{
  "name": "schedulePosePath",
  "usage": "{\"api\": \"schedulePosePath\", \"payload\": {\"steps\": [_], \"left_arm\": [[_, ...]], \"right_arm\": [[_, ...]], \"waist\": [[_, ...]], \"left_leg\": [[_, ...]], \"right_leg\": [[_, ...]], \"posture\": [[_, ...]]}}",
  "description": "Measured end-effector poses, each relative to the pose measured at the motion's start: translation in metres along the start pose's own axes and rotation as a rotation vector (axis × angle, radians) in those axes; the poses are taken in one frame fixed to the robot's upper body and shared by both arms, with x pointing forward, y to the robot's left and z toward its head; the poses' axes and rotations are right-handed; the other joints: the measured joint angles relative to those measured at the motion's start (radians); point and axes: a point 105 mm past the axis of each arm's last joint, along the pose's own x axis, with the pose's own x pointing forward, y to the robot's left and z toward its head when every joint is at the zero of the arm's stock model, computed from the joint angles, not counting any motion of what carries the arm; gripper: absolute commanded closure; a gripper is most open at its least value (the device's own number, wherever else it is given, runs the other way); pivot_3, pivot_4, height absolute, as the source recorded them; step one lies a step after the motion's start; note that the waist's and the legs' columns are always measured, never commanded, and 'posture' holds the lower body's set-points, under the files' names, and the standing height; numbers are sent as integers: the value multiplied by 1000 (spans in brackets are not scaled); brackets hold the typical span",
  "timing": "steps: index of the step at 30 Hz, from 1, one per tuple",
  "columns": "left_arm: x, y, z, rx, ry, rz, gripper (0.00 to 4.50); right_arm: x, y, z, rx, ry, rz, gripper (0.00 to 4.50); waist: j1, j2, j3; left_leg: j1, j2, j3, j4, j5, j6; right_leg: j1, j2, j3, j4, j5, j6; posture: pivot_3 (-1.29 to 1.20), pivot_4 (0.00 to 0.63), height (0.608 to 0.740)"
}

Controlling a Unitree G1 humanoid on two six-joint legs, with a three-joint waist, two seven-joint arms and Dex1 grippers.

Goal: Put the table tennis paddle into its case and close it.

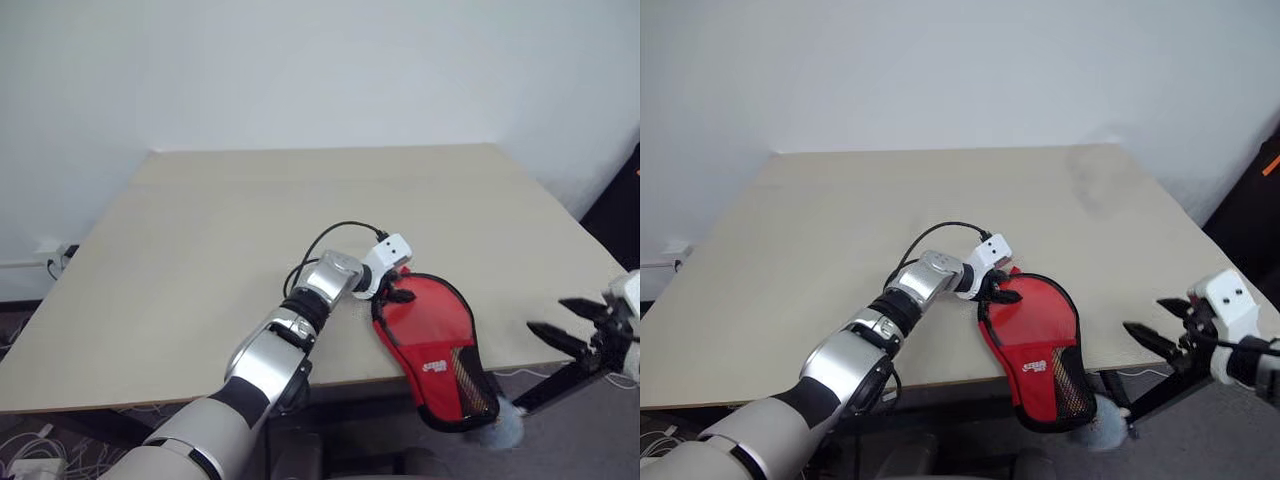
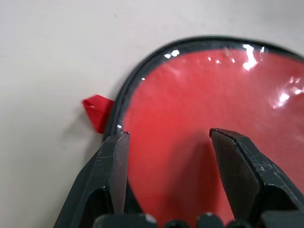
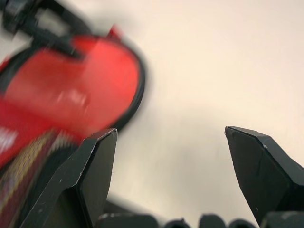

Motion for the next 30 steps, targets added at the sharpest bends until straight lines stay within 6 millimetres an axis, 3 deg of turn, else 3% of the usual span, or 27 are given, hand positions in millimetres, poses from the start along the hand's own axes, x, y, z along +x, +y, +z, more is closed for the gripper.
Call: {"api": "schedulePosePath", "payload": {"steps": [7, 14, 17, 20, 21, 23, 26, 30], "left_arm": [[-51, 37, 13, 47, -62, 89, 1673], [-100, 56, 14, 67, -87, 146, 1673], [-132, 61, 10, -7, -139, 158, 1673], [-161, 63, 9, -35, -181, 181, 1673], [-169, 63, 4, -32, -174, 191, 1673], [-185, 56, -25, -48, -124, 180, 1673], [-191, 40, -66, -93, -19, 135, 1673], [-201, 30, -95, -125, 58, 139, 1673]], "right_arm": [[23, 13, -4, 48, -10, 12, 572], [39, 26, 12, 36, -58, 76, 572], [52, 40, 25, 8, -86, 160, 572], [60, 48, 24, 5, -73, 219, 572], [63, 50, 24, 1, -73, 241, 572], [72, 54, 26, -22, -76, 273, 572], [82, 55, 25, -11, -77, 281, 572], [96, 63, 37, 6, -143, 294, 572]], "waist": [[-1, 2, 3], [-16, 2, 4], [-35, 0, 6], [-44, 1, 7], [-46, 1, 6], [-59, 2, 6], [-62, -1, 8], [-53, -2, 9]], "left_leg": [[0, 0, 2, -3, 2, 1], [0, 1, 2, -2, 2, 0], [1, 2, 2, -2, 3, -2], [2, 3, 2, -2, 5, -3], [3, 3, 2, -2, 5, -2], [5, 3, 3, -3, 5, -3], [4, 3, 3, -3, 6, -5], [4, 4, 2, -3, 7, -8]], "right_leg": [[-1, 2, 4, 1, 0, 0], [-1, 2, 5, 3, 0, 0], [-4, 2, 5, 9, 0, 0], [-3, 3, 5, 10, 0, 0], [-2, 3, 5, 10, 0, 0], [-2, 3, 6, 10, 0, -1], [-3, 3, 6, 11, 1, -2], [-4, 3, 3, 11, 2, -4]], "posture": [[0, 0, 740], [0, 0, 740], [0, 0, 740], [0, 0, 740], [0, 0, 740], [0, 0, 740], [0, 0, 740], [0, 0, 740]]}}
